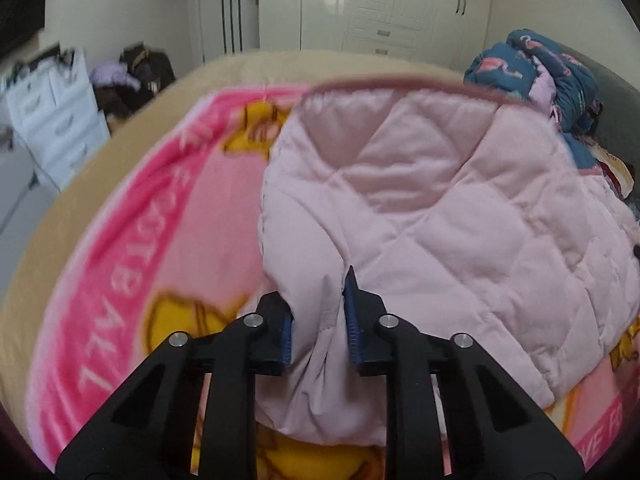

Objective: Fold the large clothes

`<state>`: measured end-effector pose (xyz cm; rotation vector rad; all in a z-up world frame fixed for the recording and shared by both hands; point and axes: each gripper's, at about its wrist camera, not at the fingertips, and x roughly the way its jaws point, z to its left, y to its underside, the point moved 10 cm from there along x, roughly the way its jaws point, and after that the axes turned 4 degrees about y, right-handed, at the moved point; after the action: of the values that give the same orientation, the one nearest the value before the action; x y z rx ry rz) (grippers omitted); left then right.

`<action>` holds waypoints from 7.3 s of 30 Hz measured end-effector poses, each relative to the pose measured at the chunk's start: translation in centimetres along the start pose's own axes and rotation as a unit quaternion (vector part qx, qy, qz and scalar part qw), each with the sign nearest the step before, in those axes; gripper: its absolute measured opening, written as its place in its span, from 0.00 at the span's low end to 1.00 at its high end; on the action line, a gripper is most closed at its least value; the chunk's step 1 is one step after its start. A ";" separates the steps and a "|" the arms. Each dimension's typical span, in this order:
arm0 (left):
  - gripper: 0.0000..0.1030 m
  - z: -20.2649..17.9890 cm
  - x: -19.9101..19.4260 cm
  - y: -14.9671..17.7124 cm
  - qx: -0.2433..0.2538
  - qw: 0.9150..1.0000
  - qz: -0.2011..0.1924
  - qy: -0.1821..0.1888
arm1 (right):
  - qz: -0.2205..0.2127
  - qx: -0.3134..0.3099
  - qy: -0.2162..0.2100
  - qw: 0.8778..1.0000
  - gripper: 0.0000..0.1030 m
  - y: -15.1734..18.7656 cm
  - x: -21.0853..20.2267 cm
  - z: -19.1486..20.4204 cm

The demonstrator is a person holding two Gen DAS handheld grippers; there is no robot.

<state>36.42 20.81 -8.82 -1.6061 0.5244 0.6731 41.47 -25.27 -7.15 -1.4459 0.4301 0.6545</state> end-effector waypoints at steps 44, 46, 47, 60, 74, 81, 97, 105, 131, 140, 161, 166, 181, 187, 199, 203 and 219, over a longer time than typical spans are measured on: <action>0.87 2.0 0.4 -4.4 -0.033 0.996 -0.008 -0.078 | 0.030 0.135 0.016 0.990 0.96 -2.7 1.5 -3.9; 0.88 1.7 -0.5 -4.2 -0.033 0.996 -0.009 -0.076 | 0.021 0.132 0.008 0.991 0.96 -2.5 -0.1 -3.3; 0.88 1.6 -0.9 -4.1 -0.034 0.997 -0.010 -0.074 | 0.018 0.130 0.006 0.991 0.96 -2.4 -0.6 -3.2; 0.90 0.9 -4.6 -0.6 -0.053 0.997 -0.004 -0.049 | 0.007 0.131 -0.019 0.991 0.96 0.5 -6.2 -1.4; 0.90 0.9 -4.9 3.9 -0.095 0.995 0.029 -0.026 | 0.034 0.167 -0.022 0.985 0.96 4.7 -6.0 -1.6; 0.91 0.4 -4.0 5.5 -0.132 0.990 0.052 0.002 | 0.048 0.197 -0.022 0.979 0.96 6.3 -4.4 -1.7; 0.91 -0.1 1.3 5.4 -0.276 0.955 0.073 0.076 | 0.076 0.265 -0.025 0.961 0.96 6.8 1.0 -1.8; 0.92 0.0 4.5 4.6 -0.313 0.942 0.077 0.095 | 0.091 0.294 -0.052 0.950 0.96 6.4 4.6 -1.6; 0.39 -1.8 5.9 0.3 -0.224 0.972 0.020 0.074 | 0.042 0.197 -0.079 0.976 0.40 2.3 6.8 1.9; 0.27 -3.3 1.4 -3.2 -0.155 0.986 -0.022 0.062 | -0.013 0.053 -0.052 0.997 0.29 -1.8 2.6 5.8; 0.27 -4.8 -10.5 1.9 -0.103 0.991 -0.047 0.066 | -0.098 -0.067 -0.080 0.990 0.26 1.5 -11.7 9.7; 0.27 -5.0 -11.6 3.6 -0.098 0.992 -0.046 0.064 | -0.091 -0.053 -0.080 0.991 0.27 3.3 -12.8 8.9; 0.31 -3.7 -10.0 8.5 -0.105 0.994 -0.009 0.038 | -0.011 0.052 -0.066 0.996 0.32 10.0 -10.2 5.0; 0.35 -3.2 -9.3 9.9 -0.107 0.994 0.005 0.034 | 0.049 0.163 -0.073 0.983 0.44 13.7 -7.6 1.9; 0.42 -2.4 -8.8 10.9 -0.111 0.993 0.015 0.029 | 0.086 0.203 -0.051 0.974 0.83 15.9 -8.7 1.2; 0.43 -2.4 -8.7 11.0 -0.112 0.993 0.015 0.032 | 0.077 0.199 -0.046 0.976 0.89 16.1 -10.3 1.4; 0.87 0.2 -8.4 14.3 -0.163 0.985 0.020 0.044 | 0.007 0.163 0.009 0.987 0.96 15.8 -17.9 -0.2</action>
<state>20.66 18.65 -13.39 -1.9447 0.5316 0.7483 17.78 -28.13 -7.93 -1.1396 0.5356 0.5523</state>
